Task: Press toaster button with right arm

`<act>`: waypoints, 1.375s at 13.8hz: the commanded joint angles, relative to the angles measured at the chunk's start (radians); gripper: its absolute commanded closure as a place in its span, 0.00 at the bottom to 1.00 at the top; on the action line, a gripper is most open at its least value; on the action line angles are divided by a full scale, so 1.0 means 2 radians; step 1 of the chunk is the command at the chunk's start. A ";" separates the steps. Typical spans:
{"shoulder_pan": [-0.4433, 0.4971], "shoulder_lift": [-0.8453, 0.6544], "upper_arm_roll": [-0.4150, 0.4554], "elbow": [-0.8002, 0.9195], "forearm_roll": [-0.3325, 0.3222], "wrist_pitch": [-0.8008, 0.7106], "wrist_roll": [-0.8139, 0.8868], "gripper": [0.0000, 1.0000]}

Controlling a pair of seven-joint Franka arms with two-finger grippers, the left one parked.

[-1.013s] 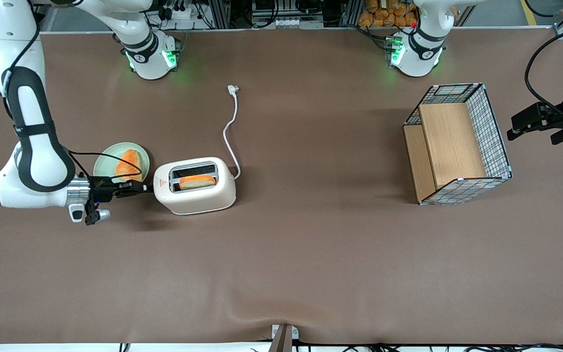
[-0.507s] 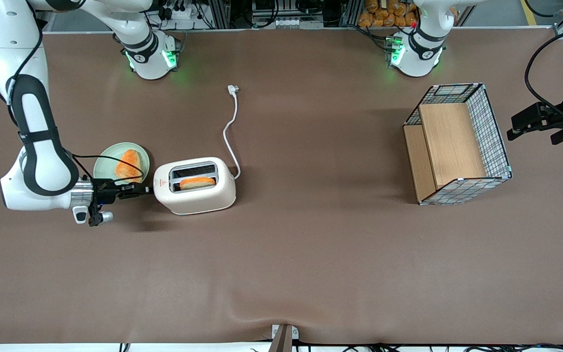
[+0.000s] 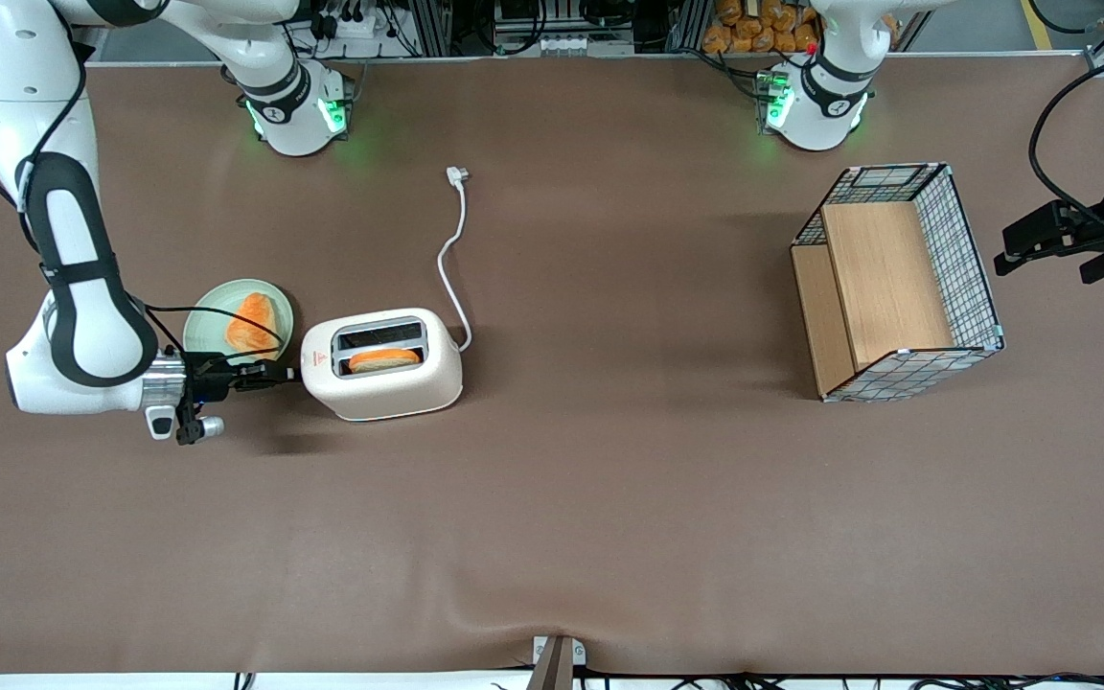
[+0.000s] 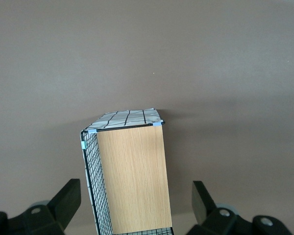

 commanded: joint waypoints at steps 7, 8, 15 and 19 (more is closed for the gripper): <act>-0.004 0.026 0.004 0.005 0.001 0.013 -0.018 1.00; -0.003 0.022 0.004 0.006 0.002 0.002 -0.011 1.00; -0.024 -0.010 0.002 0.048 -0.006 -0.099 0.067 1.00; -0.024 -0.032 -0.001 0.074 -0.019 -0.138 0.120 1.00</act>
